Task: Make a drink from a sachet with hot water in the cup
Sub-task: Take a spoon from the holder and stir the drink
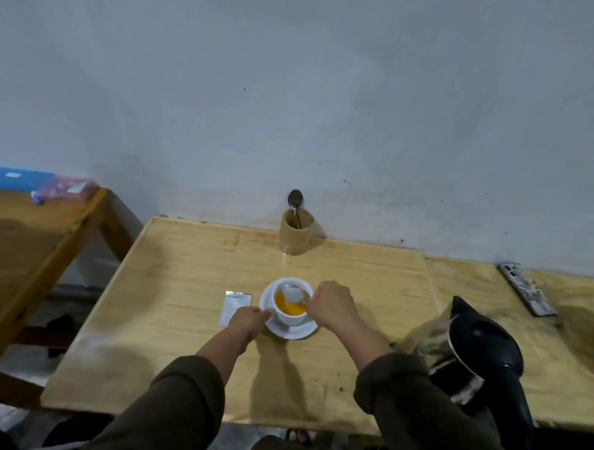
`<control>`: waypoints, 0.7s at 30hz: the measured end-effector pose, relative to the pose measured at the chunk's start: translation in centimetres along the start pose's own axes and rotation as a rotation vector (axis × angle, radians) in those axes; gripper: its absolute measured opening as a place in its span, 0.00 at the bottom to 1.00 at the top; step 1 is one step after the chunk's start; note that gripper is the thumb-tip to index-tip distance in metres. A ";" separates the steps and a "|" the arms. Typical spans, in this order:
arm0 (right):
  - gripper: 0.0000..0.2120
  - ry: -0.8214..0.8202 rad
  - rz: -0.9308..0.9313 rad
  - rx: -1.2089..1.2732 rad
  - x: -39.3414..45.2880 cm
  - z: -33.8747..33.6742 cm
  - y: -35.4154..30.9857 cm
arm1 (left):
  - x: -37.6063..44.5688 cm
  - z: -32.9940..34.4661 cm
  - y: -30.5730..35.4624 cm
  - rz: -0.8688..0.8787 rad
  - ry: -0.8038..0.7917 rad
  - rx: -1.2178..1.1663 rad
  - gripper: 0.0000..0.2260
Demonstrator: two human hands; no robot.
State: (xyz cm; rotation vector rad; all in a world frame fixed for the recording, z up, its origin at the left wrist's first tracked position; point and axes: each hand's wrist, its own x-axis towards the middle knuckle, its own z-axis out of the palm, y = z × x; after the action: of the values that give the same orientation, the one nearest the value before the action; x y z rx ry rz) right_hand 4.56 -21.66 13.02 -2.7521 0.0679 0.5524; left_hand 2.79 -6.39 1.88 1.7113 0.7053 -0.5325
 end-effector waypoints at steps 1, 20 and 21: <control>0.11 -0.036 -0.011 -0.021 0.1 0.0 -0.1 | 0.1 0.1 0.1 0.002 0.004 0.004 0.21; 0.07 0.309 -0.128 0.334 1.4 -0.1 -0.2 | 0.5 0.3 0.7 -0.053 0.039 -0.008 0.22; 0.07 0.329 -0.169 0.334 1.3 0.0 -0.2 | 0.5 0.3 0.6 -0.053 0.046 0.001 0.22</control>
State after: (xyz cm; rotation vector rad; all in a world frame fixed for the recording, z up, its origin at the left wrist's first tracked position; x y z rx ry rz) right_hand 5.79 -21.42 12.61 -2.4619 0.0040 0.0340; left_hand 3.60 -6.71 1.92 1.7145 0.7847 -0.5321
